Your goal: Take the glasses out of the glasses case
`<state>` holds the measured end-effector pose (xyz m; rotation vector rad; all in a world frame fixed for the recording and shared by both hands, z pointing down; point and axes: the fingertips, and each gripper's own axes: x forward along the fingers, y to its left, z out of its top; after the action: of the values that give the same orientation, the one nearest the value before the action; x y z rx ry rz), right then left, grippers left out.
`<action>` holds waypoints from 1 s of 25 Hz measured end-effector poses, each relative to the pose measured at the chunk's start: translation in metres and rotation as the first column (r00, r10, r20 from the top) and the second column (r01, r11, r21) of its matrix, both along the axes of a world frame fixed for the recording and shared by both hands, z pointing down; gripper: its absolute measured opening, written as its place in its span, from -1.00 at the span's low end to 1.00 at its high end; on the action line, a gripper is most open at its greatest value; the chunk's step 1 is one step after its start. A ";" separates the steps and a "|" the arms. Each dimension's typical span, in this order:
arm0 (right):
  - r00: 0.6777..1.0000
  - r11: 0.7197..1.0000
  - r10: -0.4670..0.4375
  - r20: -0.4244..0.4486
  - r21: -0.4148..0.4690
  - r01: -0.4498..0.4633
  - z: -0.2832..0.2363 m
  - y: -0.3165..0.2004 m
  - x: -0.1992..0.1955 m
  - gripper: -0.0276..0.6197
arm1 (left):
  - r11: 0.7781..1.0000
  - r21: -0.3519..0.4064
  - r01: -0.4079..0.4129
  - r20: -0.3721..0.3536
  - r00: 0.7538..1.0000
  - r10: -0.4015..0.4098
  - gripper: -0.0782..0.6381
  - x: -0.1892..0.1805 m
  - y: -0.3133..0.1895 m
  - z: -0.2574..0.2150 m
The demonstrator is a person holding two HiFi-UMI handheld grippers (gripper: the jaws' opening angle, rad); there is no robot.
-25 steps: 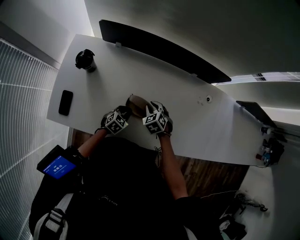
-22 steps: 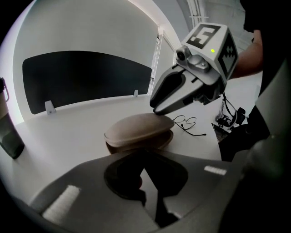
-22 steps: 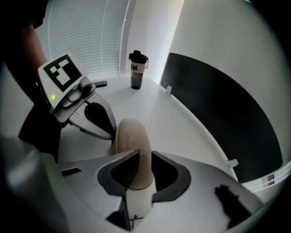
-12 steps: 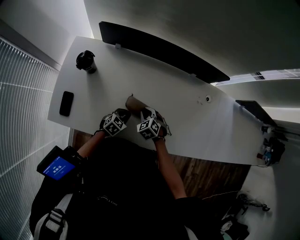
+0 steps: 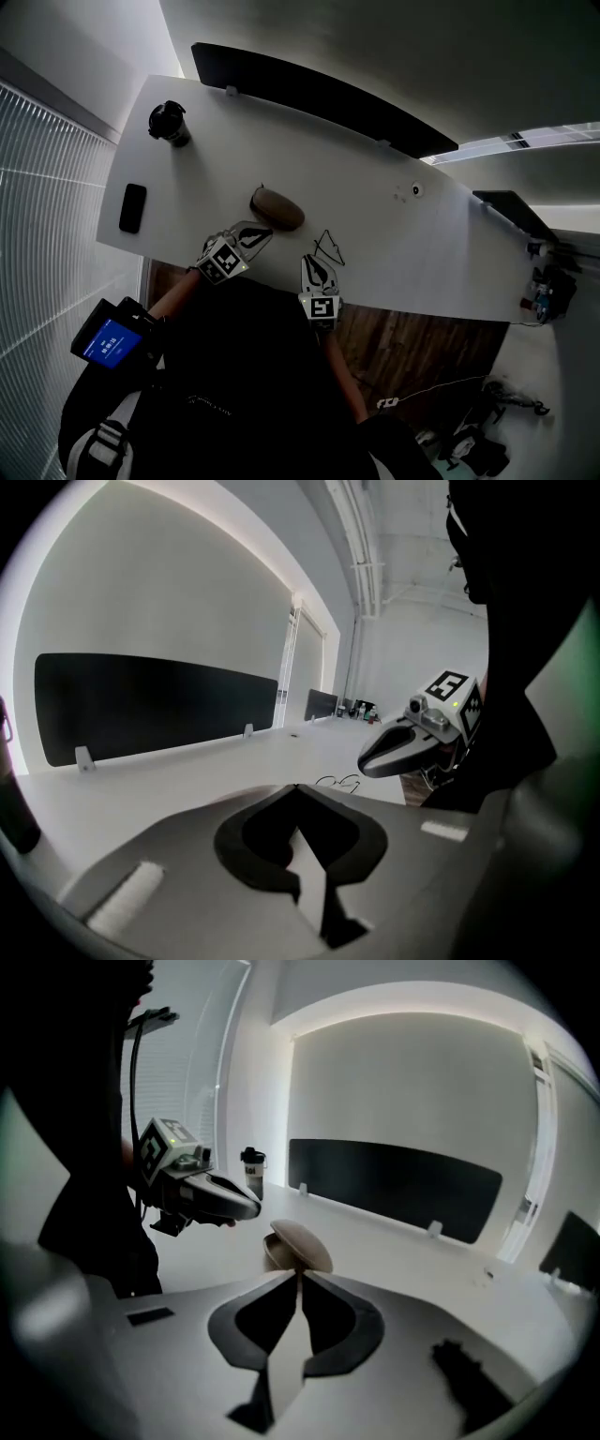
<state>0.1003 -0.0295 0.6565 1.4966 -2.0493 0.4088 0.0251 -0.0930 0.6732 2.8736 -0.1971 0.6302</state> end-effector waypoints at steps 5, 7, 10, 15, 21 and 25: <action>0.982 0.983 0.179 0.066 -0.048 -0.176 0.018 0.037 0.030 -0.86 | 0.999 0.000 0.033 -0.021 0.999 -0.033 -0.76 -0.009 0.012 -0.021; 0.974 0.976 0.212 0.076 -0.056 -0.208 0.025 0.040 0.041 -0.87 | 0.998 -0.024 0.052 0.000 0.999 -0.052 -0.76 -0.009 0.015 -0.019; 0.971 0.973 0.231 0.067 -0.039 -0.229 0.017 0.038 0.060 -0.89 | 0.999 -0.027 0.044 0.040 0.998 -0.043 -0.76 0.000 0.024 -0.009; 0.962 0.962 0.271 0.037 -0.020 -0.271 0.005 0.035 0.056 -0.89 | 0.999 -0.009 -0.046 0.059 0.997 0.047 -0.76 0.008 0.031 0.007; 0.982 0.981 0.189 0.021 -0.053 -0.187 0.015 0.034 0.034 -0.89 | 1.000 -0.005 -0.017 0.049 0.999 0.017 -0.76 -0.006 0.033 0.003; 0.987 0.986 0.162 0.011 -0.042 -0.162 0.006 0.024 0.038 -0.89 | 1.000 -0.008 0.004 0.055 0.998 -0.004 -0.76 -0.003 0.031 0.002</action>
<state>0.1387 -0.0054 0.6629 1.6456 -1.9247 0.5227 0.0224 -0.0621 0.6754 2.8496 -0.2075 0.7082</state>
